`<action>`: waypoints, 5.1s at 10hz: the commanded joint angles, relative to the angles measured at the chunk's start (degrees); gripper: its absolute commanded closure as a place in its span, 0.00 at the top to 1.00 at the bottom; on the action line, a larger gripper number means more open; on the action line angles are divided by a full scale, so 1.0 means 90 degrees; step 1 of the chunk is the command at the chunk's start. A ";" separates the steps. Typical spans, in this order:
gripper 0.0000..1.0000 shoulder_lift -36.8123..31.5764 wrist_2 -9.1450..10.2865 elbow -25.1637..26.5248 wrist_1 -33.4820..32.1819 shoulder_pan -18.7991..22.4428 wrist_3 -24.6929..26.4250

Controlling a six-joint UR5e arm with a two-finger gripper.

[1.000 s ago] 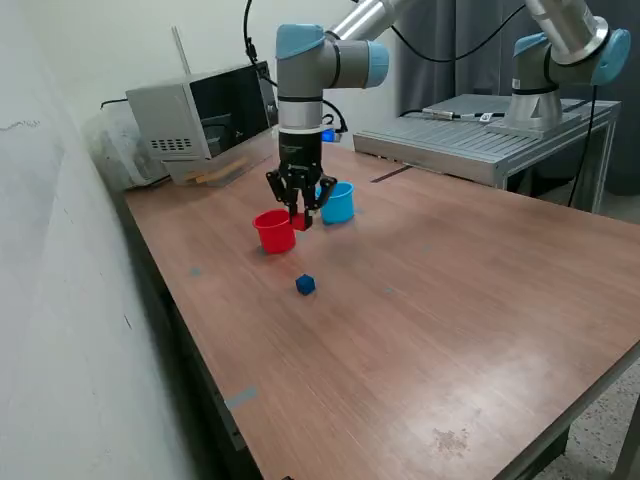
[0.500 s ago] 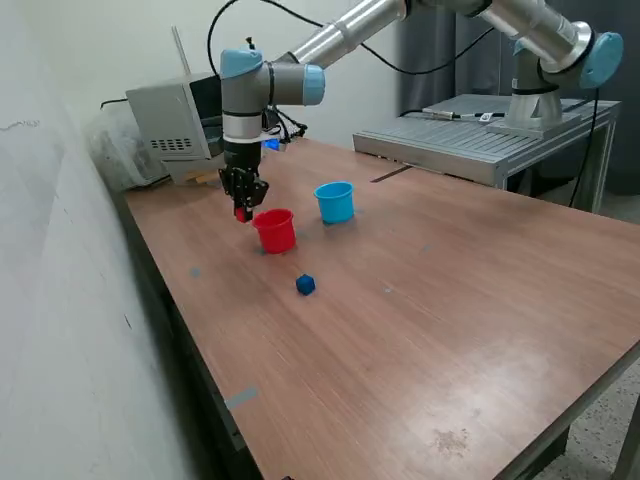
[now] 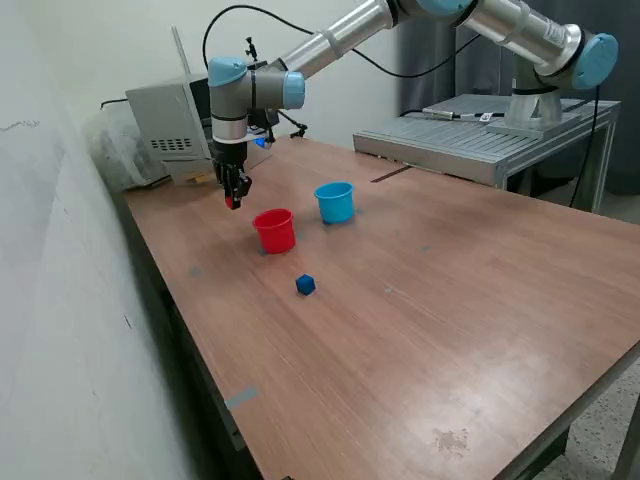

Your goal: Place red objects in the red bin, and blue objects in the blue bin.

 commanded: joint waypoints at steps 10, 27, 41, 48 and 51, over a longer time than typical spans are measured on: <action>0.00 -0.1308 0.0307 0.1678 0.0394 0.0756 0.0378; 0.00 -0.1192 0.0767 0.1651 0.0336 0.0786 -0.0071; 0.00 -0.0840 0.0767 0.1152 0.0326 0.0542 -0.0159; 1.00 -0.0840 0.0699 0.1211 0.0326 0.0552 -0.0150; 1.00 -0.0869 0.0679 0.1211 0.0326 0.0552 -0.0120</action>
